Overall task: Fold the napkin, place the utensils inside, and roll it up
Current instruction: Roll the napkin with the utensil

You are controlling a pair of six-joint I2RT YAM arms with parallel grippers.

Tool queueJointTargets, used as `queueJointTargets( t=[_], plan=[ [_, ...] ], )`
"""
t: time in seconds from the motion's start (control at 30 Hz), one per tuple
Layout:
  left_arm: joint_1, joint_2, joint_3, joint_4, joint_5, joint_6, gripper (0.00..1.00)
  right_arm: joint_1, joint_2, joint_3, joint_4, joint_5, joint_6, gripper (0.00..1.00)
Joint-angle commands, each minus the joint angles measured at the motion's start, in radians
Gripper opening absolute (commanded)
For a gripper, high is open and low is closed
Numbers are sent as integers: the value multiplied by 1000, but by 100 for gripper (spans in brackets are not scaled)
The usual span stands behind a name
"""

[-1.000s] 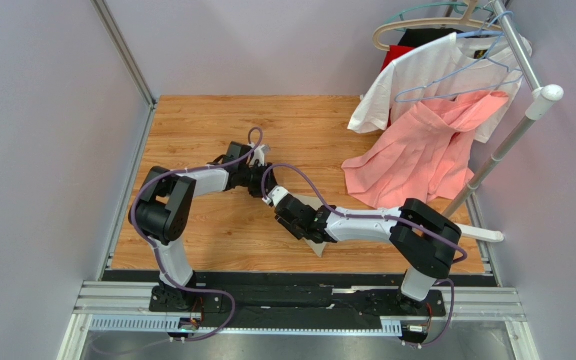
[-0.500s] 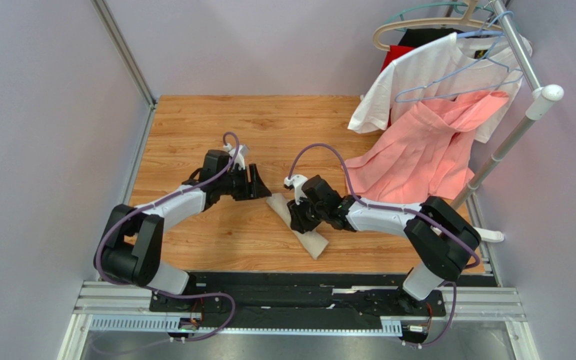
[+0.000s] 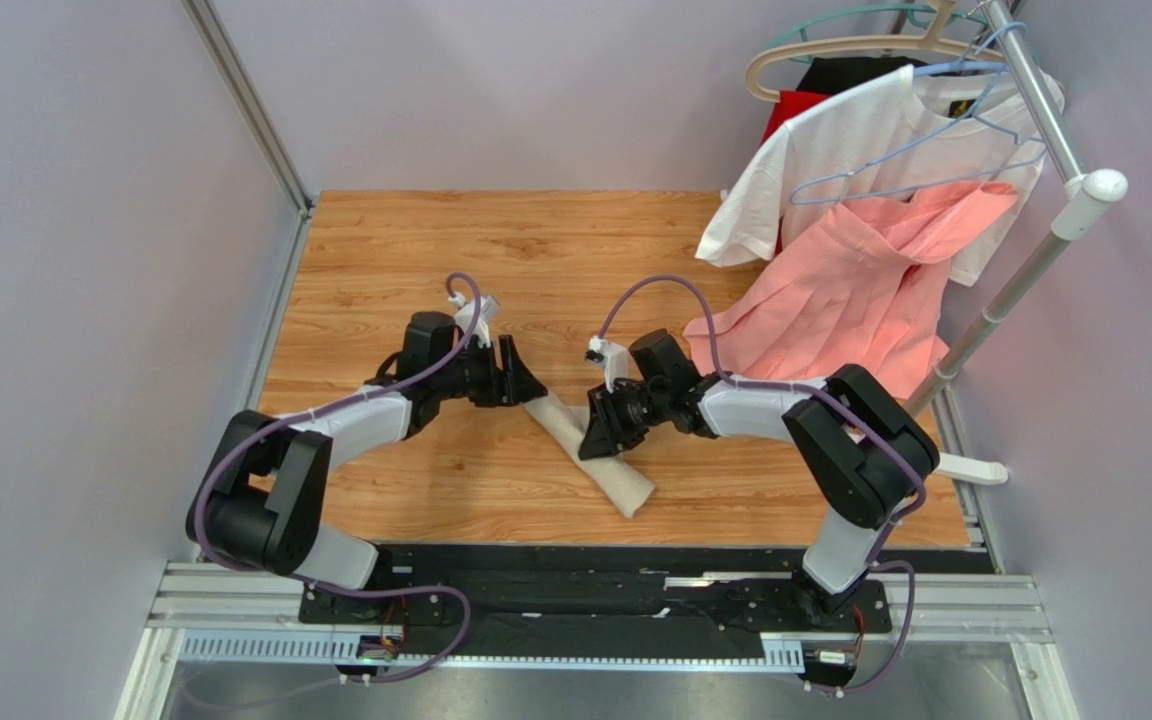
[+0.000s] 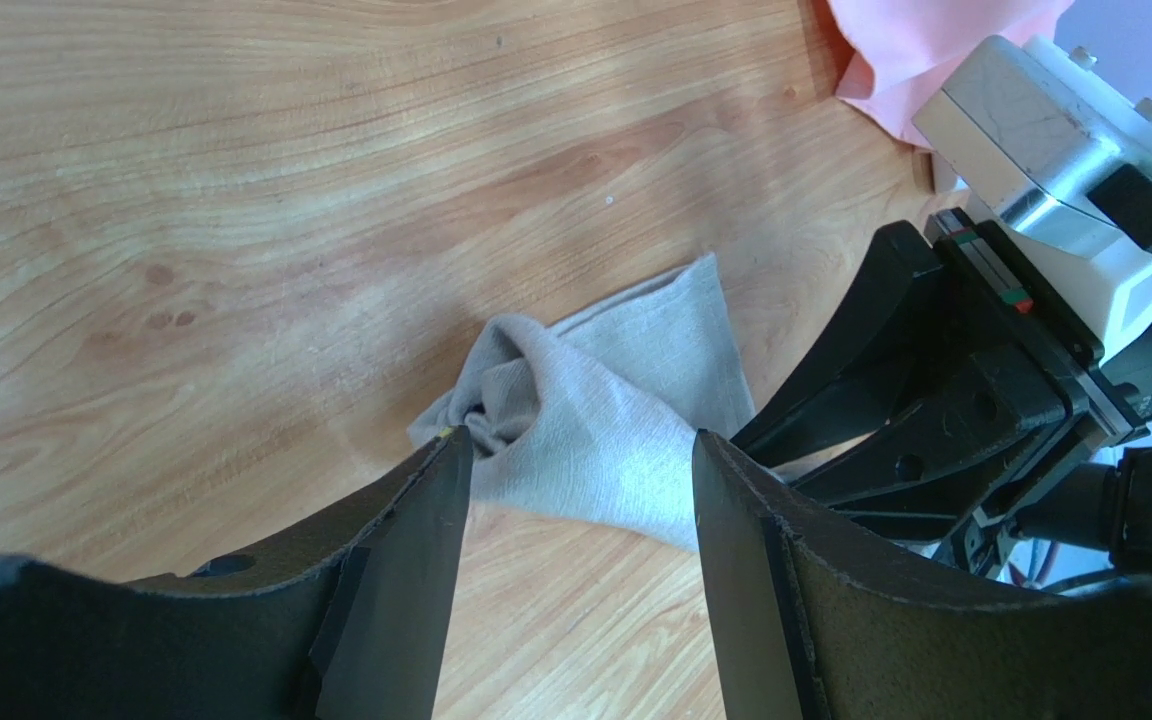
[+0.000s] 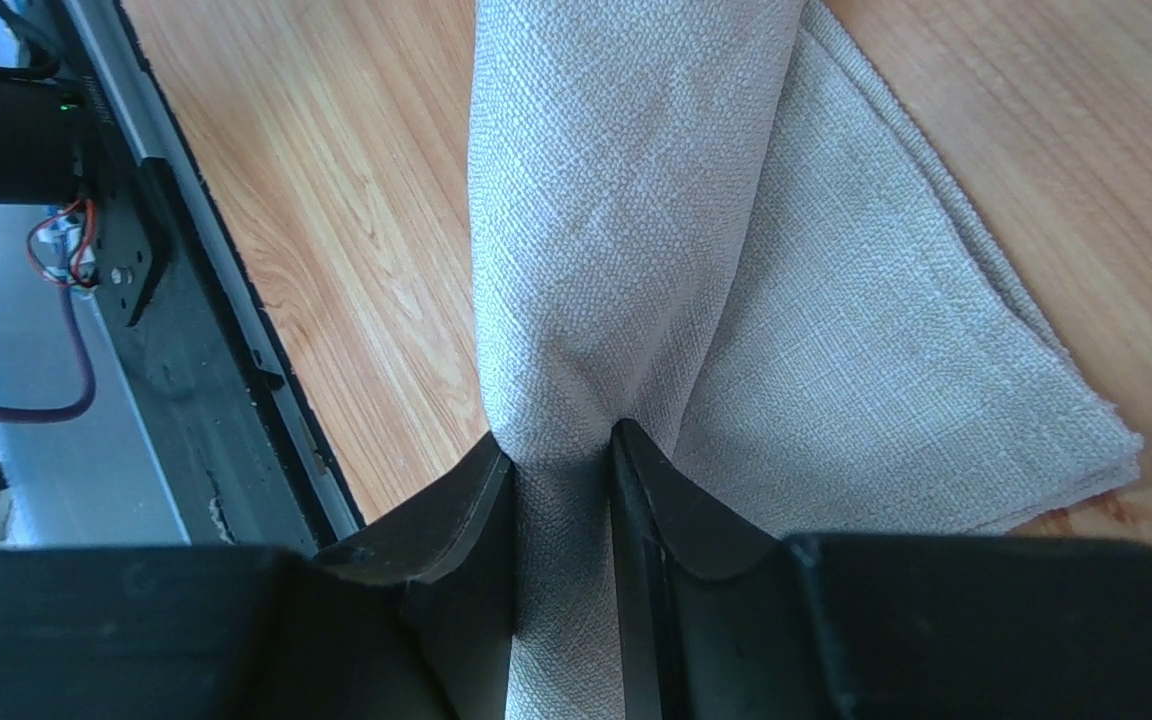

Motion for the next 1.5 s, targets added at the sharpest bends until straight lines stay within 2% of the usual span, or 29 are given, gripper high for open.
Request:
queueJointTargets(
  t=[0.0, 0.17, 0.27, 0.33, 0.37, 0.43, 0.47, 0.5, 0.57, 0.67, 0.7, 0.73, 0.77, 0.93, 1.17, 1.3, 1.43, 1.47],
  plan=[
    [-1, 42, 0, 97, 37, 25, 64, -9, 52, 36, 16, -89, 2, 29],
    [-1, 93, 7, 138, 60, 22, 64, -23, 101, 62, 10, -121, 2, 29],
    [-1, 104, 10, 144, 63, 22, 61, -38, 123, 70, 11, -138, 5, 29],
    [-1, 116, 15, 147, 68, 27, 50, -48, 134, 74, 11, -144, 6, 29],
    [-1, 124, 20, 144, 71, 25, 36, -49, 137, 79, 11, -146, 6, 30],
    [-1, 147, 26, 140, 79, 24, 25, -55, 140, 84, 8, -147, 8, 30],
    [-1, 154, 33, 131, 79, 22, 16, -57, 140, 94, 3, -150, 3, 30],
    [-1, 160, 38, 121, 76, 22, 12, -57, 137, 99, -10, -149, 2, 31],
    [-1, 173, 52, 80, 56, 24, 8, -58, 118, 108, -24, -143, -10, 38],
    [-1, 190, 88, -1, 36, 40, 2, -60, 95, 123, -82, -120, -26, 55],
    [-1, 196, 98, -17, 36, 40, 1, -60, 79, 133, -107, -106, -36, 59],
    [-1, 206, 105, -30, 34, 43, 0, -60, 69, 136, -118, -97, -40, 71],
    [-1, 213, 122, -58, 36, 45, 0, -58, 60, 137, -125, -88, -43, 75],
    [-1, 245, 159, -101, 43, 51, 0, -60, -30, 146, -205, -3, -52, 92],
    [-1, 286, 204, -158, 56, 66, 0, -43, -196, 140, -286, 205, -95, 95],
    [-1, 303, 221, -181, 54, 71, 0, 78, -224, 166, -340, 366, -174, 95],
    [-1, 311, 242, -198, 49, 73, 0, 179, -233, 143, -280, 517, -190, 91],
    [-1, 315, 245, -199, 49, 71, 0, 204, -233, 142, -256, 597, -211, 91]
  ],
)
